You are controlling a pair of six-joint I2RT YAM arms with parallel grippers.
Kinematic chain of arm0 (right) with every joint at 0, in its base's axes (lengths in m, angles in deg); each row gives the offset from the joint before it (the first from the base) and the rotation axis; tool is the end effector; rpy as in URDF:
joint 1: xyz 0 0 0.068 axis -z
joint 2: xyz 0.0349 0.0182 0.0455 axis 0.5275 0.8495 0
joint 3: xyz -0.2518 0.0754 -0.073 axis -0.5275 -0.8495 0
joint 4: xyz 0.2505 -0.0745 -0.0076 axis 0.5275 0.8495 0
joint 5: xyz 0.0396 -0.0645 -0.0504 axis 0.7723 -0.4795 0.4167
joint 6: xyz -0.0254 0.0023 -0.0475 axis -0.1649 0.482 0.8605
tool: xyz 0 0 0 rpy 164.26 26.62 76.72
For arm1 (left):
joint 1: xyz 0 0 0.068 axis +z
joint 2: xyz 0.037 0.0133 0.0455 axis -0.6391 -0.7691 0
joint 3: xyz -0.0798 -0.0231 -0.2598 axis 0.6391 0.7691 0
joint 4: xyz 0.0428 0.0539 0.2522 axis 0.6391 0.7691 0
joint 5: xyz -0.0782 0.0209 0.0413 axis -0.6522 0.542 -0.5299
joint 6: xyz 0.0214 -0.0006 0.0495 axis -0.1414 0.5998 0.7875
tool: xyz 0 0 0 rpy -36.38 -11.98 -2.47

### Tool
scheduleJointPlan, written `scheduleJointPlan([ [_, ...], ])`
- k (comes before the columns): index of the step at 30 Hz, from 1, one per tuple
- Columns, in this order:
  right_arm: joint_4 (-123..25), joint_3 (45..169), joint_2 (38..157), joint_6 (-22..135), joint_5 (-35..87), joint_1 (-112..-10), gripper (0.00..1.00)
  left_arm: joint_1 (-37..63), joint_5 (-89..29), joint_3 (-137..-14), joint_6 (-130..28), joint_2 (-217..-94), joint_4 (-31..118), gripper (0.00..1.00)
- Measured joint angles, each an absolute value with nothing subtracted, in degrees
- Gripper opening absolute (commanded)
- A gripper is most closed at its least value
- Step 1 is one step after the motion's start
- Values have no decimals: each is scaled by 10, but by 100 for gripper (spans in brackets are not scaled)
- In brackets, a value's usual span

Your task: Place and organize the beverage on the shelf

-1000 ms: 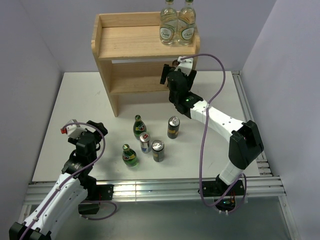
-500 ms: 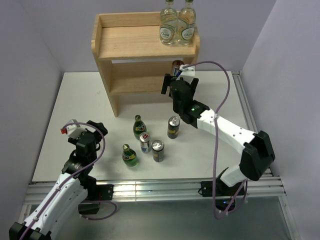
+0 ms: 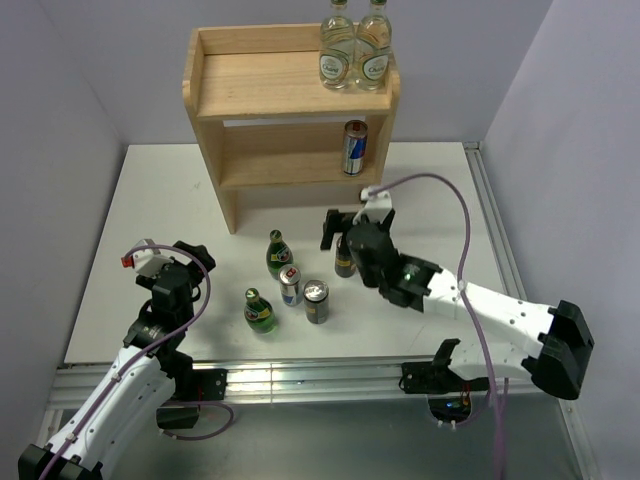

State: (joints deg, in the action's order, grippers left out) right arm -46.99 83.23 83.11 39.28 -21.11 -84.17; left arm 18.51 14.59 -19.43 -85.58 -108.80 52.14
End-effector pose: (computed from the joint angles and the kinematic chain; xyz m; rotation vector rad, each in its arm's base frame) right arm 0.1802 0.1962 0.3178 0.0218 1.8228 0.2876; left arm 0.1362 -0.0302 0.2113 -0.7939 1.6691 -0.2112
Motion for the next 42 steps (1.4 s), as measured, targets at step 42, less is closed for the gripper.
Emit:
scheduleJointPlan([
  [42, -321, 619, 699, 60, -393, -1227, 100, 43, 36, -359, -768, -1143, 509, 99],
])
